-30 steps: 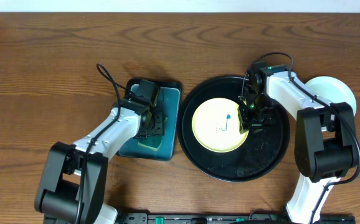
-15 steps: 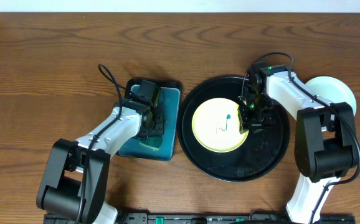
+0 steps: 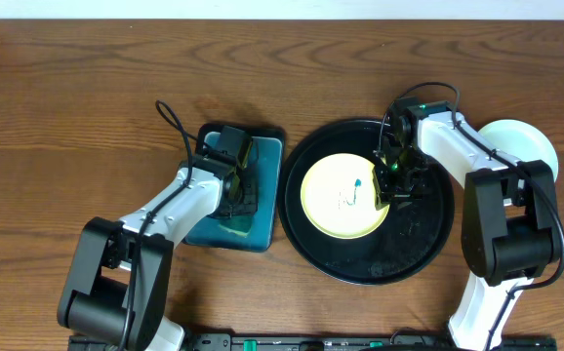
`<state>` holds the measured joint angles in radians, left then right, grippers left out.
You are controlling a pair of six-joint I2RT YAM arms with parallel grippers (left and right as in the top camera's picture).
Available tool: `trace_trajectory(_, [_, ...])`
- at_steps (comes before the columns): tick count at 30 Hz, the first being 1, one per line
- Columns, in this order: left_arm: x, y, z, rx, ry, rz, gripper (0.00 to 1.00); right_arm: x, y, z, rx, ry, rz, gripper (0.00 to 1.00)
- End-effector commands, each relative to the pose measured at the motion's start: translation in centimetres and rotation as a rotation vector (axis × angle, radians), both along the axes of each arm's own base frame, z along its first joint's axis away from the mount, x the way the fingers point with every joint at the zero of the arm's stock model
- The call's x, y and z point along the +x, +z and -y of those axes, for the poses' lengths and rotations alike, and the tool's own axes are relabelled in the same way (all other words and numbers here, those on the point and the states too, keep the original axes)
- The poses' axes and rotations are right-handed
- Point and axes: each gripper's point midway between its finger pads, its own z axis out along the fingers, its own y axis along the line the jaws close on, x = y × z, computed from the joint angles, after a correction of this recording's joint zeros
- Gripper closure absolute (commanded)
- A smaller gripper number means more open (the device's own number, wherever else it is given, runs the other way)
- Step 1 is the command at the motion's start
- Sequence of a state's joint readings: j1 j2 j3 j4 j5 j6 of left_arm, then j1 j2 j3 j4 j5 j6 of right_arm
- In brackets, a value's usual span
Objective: Clean dirty plates on tray and stack at the side
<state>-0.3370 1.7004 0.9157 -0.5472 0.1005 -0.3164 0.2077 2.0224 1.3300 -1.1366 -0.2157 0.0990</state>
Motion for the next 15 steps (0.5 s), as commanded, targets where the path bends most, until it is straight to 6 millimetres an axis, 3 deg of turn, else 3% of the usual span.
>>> trace_trajectory(1, [0.4, 0.5, -0.3, 0.018, 0.003, 0.004, 0.43, -0.4, -0.4, -0.2, -0.006, -0.003, -0.018, 0.63])
trace_trajectory(9, [1.7, 4.7, 0.2, -0.024, 0.006, 0.122, 0.43, -0.4, -0.4, -0.2, -0.006, -0.003, -0.018, 0.63])
trace_trajectory(15, [1.4, 4.7, 0.2, -0.031, 0.007, 0.119, 0.43, -0.4, -0.4, -0.2, -0.006, -0.003, -0.018, 0.63])
